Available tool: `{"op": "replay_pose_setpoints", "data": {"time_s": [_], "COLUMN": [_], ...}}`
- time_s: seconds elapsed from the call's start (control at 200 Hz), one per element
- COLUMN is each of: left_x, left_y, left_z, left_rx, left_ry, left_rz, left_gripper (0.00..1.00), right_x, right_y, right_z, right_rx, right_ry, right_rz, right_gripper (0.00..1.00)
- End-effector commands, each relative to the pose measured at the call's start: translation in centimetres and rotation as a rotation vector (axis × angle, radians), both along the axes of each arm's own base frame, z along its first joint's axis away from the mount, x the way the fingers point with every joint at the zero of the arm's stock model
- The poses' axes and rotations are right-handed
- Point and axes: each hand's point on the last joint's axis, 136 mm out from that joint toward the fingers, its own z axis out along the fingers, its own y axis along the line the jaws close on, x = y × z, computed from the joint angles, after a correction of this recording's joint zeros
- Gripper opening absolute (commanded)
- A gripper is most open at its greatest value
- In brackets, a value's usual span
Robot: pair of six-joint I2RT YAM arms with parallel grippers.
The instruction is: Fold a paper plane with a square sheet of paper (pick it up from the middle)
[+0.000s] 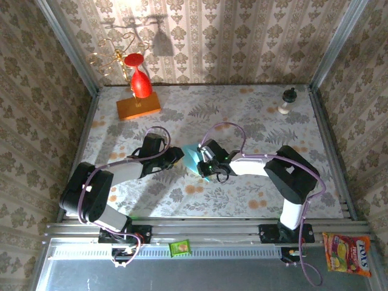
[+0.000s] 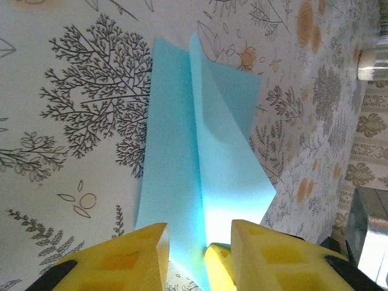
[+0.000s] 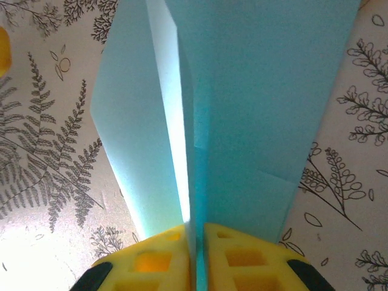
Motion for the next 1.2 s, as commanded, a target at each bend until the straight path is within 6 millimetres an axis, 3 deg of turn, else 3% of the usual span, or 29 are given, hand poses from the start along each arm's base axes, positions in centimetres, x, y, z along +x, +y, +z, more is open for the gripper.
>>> {"op": "replay_pose_setpoints", "data": {"time_s": [0.0, 0.385, 0.735, 1.195], "left_x": [0.1, 0.2, -0.2, -0.5], "left_y": [-1.1, -5.1, -6.6, -8.7], "left_z": [1.0, 1.3, 2.2, 0.7], "left_rx": [-0.028, -0.128, -0.159, -0.173], "left_ry": [-0.044, -0.061, -0.086, -0.047], "left_rz": [-0.042, -0.116, -0.183, -0.261], "left_gripper": [0.31, 0.20, 0.18, 0.16], "right_x": [-2.0, -2.0, -1.6, -1.8], "right_y": [0.5, 0.1, -0.3, -0.5], "right_z": [-0.7, 0.1, 0.0, -0.5], "right_rx": [0.123, 0.353, 0.452, 0.476], "right_ry": [0.120, 0.233, 0.329, 0.394], "right_rz": [0.045, 0.060, 0.055, 0.046], "right_gripper": [0.15, 0.13, 0.13, 0.14]}}
